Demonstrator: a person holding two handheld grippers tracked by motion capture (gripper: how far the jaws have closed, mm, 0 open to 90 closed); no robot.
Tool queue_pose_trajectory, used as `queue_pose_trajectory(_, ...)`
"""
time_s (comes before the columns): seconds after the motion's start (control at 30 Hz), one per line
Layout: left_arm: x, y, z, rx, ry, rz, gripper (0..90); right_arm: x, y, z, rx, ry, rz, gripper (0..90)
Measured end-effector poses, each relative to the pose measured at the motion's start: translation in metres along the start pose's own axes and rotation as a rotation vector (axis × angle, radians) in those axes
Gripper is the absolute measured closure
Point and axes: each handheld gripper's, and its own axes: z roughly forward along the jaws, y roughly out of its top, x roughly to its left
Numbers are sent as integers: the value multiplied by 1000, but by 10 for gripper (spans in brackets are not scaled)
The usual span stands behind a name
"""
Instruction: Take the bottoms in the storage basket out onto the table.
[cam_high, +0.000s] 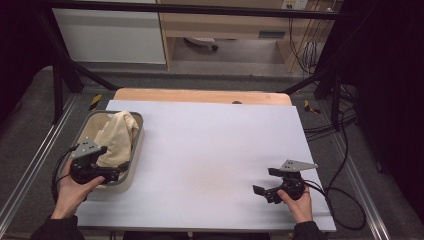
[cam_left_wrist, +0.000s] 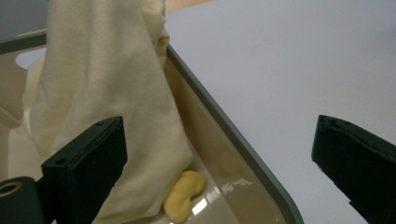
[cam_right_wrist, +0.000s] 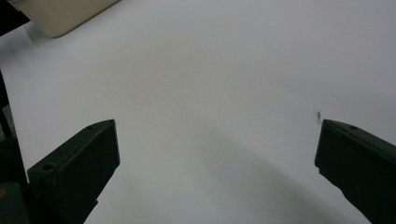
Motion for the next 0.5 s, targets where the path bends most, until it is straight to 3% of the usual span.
queue_pose_trajectory(0.5, 9, 9, 2, 3, 29, 1, 31, 0, 0, 0, 0, -3, 0, 4)
